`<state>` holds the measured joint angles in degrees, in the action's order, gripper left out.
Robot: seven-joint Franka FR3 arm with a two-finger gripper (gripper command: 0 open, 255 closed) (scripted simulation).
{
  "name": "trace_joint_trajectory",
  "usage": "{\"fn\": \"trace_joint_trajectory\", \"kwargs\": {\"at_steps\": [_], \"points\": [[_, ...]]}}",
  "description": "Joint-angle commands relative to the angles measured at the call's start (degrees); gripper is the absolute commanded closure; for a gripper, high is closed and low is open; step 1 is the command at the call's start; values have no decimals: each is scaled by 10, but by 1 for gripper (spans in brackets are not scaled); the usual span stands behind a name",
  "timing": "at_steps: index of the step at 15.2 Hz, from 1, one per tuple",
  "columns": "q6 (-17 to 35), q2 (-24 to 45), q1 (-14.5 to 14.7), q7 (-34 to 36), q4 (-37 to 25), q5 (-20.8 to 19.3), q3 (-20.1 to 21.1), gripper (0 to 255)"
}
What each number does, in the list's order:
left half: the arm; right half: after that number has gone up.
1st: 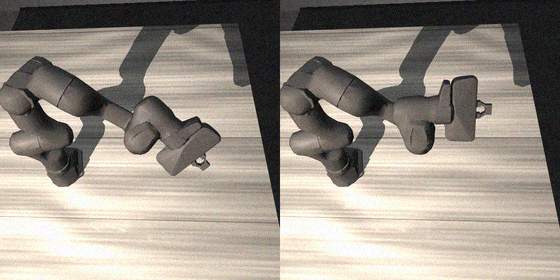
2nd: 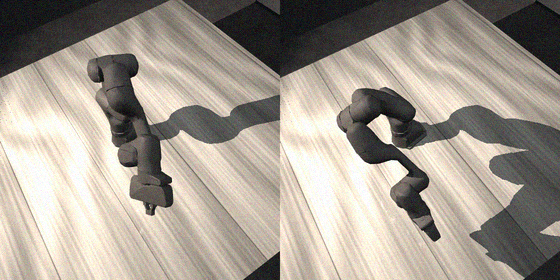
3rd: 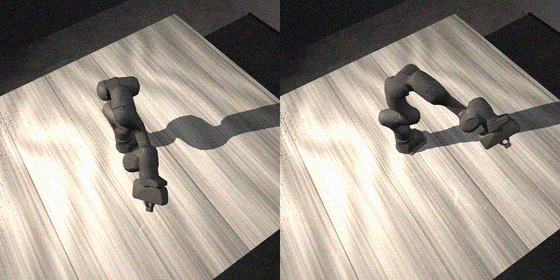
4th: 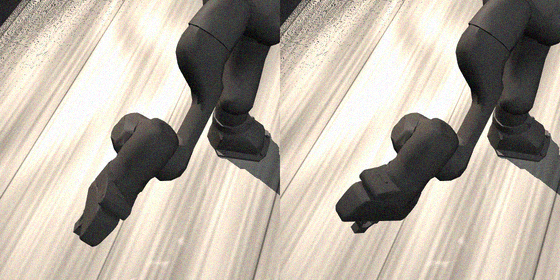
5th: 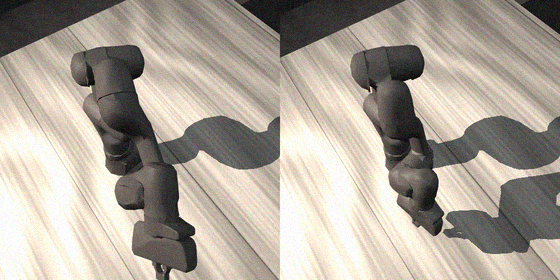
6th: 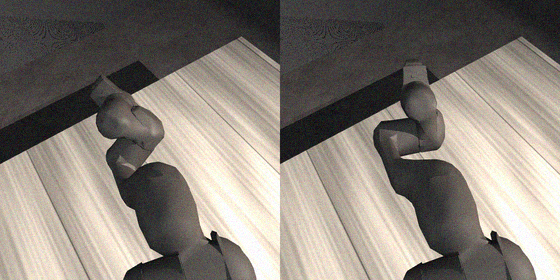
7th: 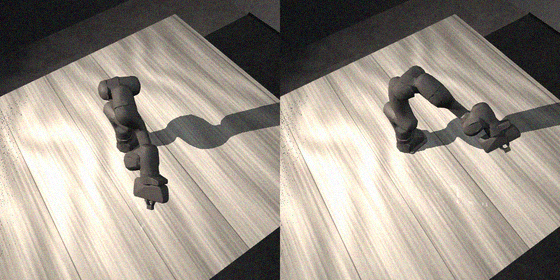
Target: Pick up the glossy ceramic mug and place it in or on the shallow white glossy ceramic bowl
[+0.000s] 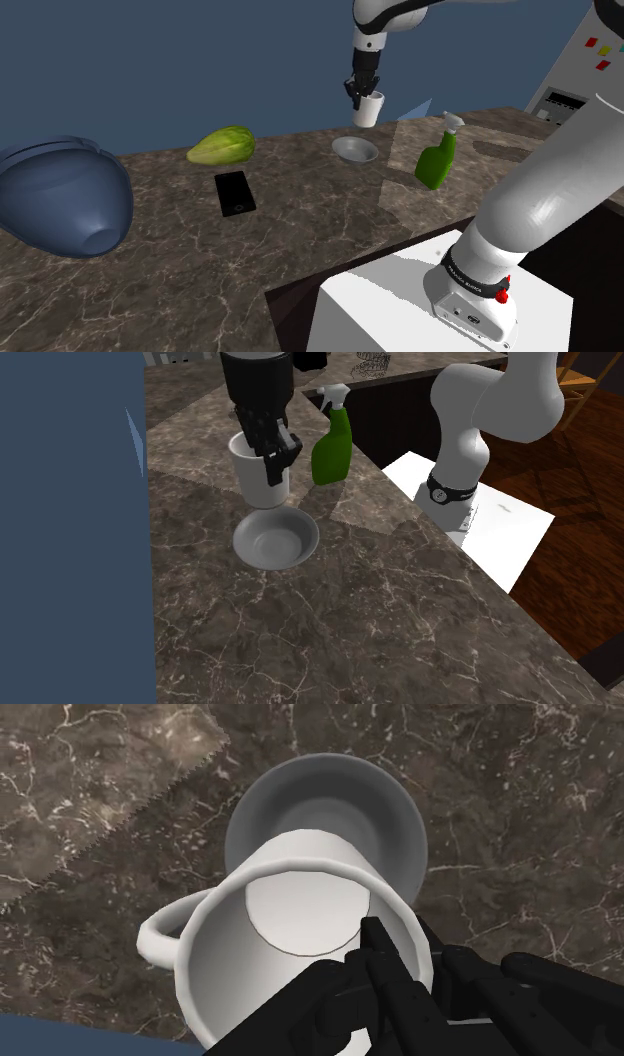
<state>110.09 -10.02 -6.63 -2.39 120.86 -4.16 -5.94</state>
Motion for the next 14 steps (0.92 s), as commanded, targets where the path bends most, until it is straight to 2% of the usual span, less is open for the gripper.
{"fn": "trace_joint_trajectory", "kwargs": {"at_steps": [1,14], "points": [[12,-6,-1,-1,18,-1,-1,255],[113,26,-2,2,87,-2,-3,255]]}}
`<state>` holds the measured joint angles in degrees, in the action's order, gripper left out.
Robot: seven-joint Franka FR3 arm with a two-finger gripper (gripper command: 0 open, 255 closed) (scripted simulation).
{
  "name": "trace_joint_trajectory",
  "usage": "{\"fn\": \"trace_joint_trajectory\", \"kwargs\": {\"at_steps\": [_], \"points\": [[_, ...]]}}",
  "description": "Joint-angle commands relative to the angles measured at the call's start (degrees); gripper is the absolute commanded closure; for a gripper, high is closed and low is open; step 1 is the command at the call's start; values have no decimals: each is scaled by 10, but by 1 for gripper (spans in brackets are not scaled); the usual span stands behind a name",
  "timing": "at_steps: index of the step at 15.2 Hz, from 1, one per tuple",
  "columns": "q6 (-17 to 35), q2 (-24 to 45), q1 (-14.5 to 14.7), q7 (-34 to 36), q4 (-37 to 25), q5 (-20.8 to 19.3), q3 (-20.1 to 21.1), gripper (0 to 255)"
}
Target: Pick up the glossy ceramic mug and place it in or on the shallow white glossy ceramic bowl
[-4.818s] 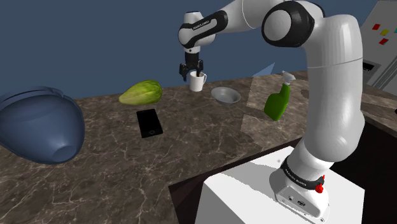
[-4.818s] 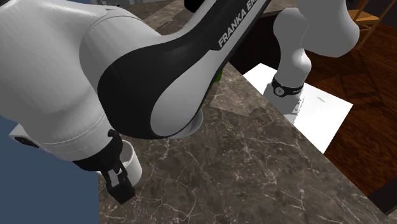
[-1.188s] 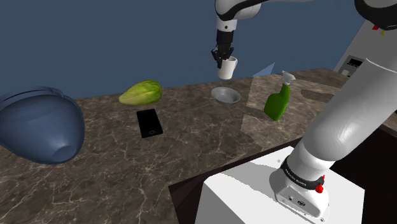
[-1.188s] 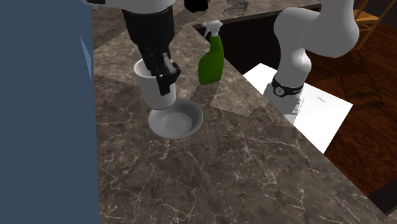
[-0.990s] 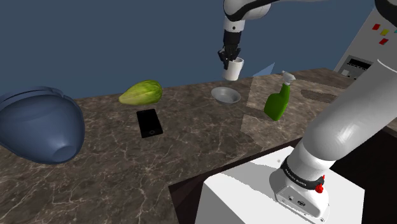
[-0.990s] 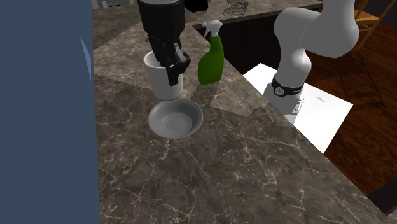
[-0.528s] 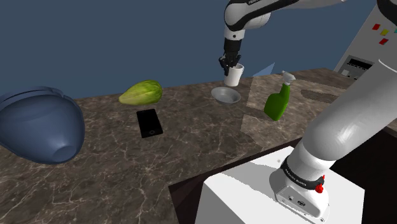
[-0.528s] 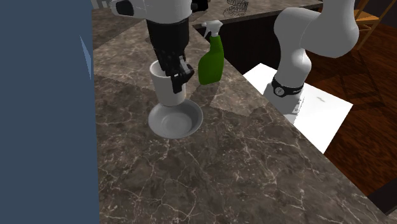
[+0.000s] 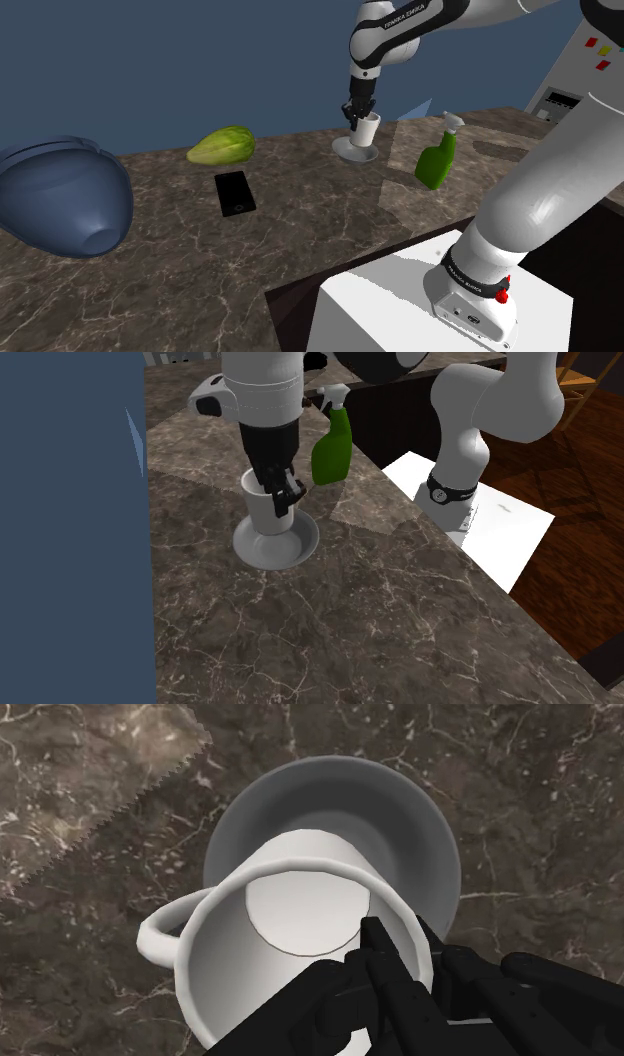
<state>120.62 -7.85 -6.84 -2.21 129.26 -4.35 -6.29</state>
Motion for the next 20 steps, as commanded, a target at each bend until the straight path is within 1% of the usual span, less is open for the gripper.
{"fn": "trace_joint_trajectory", "kwargs": {"at_steps": [1,3,10,11,16,20], "points": [[16,7,0,1,8,0,0,255],[29,13,0,1,15,0,-1,255],[29,13,0,1,15,0,-1,255],[29,13,0,1,15,0,-1,0],[29,13,0,1,15,0,-1,0],[-45,-14,2,1,-31,1,3,0]]}}
